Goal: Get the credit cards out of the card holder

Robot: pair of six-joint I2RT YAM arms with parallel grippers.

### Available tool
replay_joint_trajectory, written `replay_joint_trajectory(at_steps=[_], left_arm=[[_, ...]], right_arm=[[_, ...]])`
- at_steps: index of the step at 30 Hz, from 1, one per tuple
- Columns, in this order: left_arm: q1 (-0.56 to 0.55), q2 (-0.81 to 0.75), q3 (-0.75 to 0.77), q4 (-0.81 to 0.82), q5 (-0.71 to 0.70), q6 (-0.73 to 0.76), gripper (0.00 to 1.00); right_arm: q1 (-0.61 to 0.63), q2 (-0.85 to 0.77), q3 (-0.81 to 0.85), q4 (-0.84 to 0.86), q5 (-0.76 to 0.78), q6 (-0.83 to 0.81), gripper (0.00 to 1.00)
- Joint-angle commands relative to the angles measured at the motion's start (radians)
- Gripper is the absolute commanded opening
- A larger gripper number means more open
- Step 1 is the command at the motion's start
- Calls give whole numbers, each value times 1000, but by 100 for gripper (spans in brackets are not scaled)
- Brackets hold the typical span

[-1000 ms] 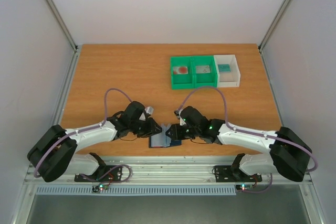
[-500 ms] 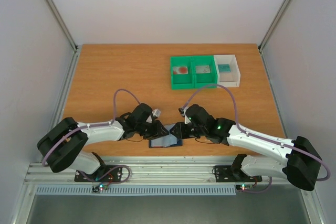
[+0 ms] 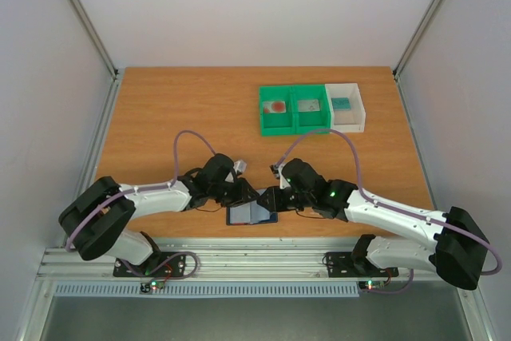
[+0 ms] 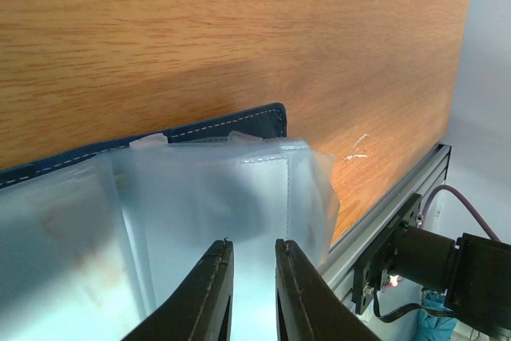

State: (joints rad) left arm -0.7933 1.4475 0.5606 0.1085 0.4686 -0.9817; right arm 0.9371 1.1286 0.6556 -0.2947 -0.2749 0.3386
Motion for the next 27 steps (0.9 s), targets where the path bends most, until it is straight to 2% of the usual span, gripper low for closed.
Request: replay_joint_trajectory(at_steps=[1,8,16,23,27], left_arm=[[-6,-29,31,-26,-57,28,17],[8,-99,39,-176,-122,3,20],[109,-246,-31,-282,-150,0,28],[149,-334,-89,-326,-146,8,30],[151,-347,-120,-289,-126,-1,41]], right_arm=[[10,18,10,62,-21,16,18],[61,145,39,112,4,41,17],[62,285,75,166,16,60,19],[62,371,130,103,77,52,20],[60,409,125,86,114,68,20]])
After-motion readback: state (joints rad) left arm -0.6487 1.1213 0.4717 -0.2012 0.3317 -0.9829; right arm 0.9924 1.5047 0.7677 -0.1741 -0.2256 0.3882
